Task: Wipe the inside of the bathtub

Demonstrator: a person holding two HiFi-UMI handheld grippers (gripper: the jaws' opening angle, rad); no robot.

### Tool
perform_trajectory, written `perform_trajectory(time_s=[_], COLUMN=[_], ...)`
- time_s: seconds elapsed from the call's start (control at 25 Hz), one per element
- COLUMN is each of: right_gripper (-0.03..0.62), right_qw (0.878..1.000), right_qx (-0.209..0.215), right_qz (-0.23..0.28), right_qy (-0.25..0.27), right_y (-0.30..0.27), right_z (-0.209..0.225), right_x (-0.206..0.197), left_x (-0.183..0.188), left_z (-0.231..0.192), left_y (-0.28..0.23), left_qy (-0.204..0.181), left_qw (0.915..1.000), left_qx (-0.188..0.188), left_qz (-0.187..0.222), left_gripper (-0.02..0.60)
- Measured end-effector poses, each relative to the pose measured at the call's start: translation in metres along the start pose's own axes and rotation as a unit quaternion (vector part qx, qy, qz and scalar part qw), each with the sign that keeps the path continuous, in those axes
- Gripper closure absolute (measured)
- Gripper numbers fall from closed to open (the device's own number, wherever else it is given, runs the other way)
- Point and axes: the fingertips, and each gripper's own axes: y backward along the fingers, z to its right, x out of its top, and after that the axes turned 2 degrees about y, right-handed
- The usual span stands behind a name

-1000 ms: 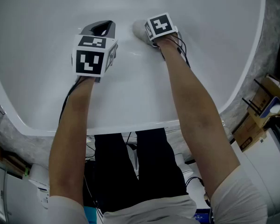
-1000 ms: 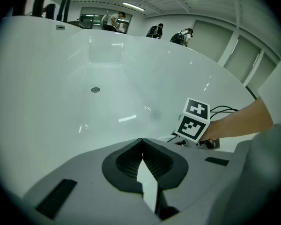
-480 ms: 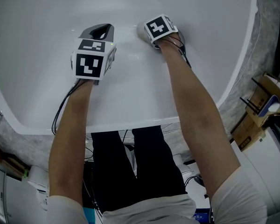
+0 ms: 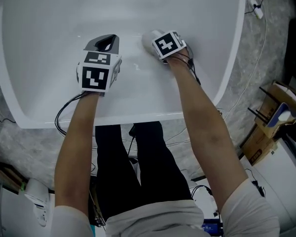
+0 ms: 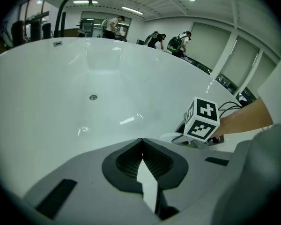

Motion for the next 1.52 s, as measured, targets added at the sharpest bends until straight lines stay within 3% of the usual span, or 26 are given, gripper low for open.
perform_trajectory(time_s=[0.36, 0.64, 0.96, 1.28, 1.52], right_gripper=[0.498, 0.499, 0.497, 0.497, 0.497], right_qw=[0.988, 0.972, 0.934, 0.905, 0.874], right_qx=[0.014, 0.040, 0.054, 0.076, 0.079], right_qz=[0.140, 0.220, 0.344, 0.414, 0.477], right_qy=[-0.069, -0.067, -0.077, -0.055, -0.044], right_y=[0.093, 0.184, 0.320, 0.430, 0.512], right_z=[-0.005, -0.035, -0.050, -0.075, -0.097], right_x=[0.014, -0.005, -0.026, -0.053, -0.046], left_x=[0.017, 0.031, 0.063, 0.089, 0.097], left_z=[0.028, 0.058, 0.106, 0.156, 0.177], left_y=[0.060, 0.134, 0.225, 0.309, 0.361], left_qy=[0.022, 0.044, 0.046, 0.037, 0.032], left_qw=[0.9990, 0.9963, 0.9908, 0.9826, 0.9773], left_qx=[0.014, 0.031, 0.036, 0.033, 0.024], left_qz=[0.037, 0.068, 0.122, 0.179, 0.208], left_gripper=[0.569, 0.569, 0.569, 0.569, 0.569])
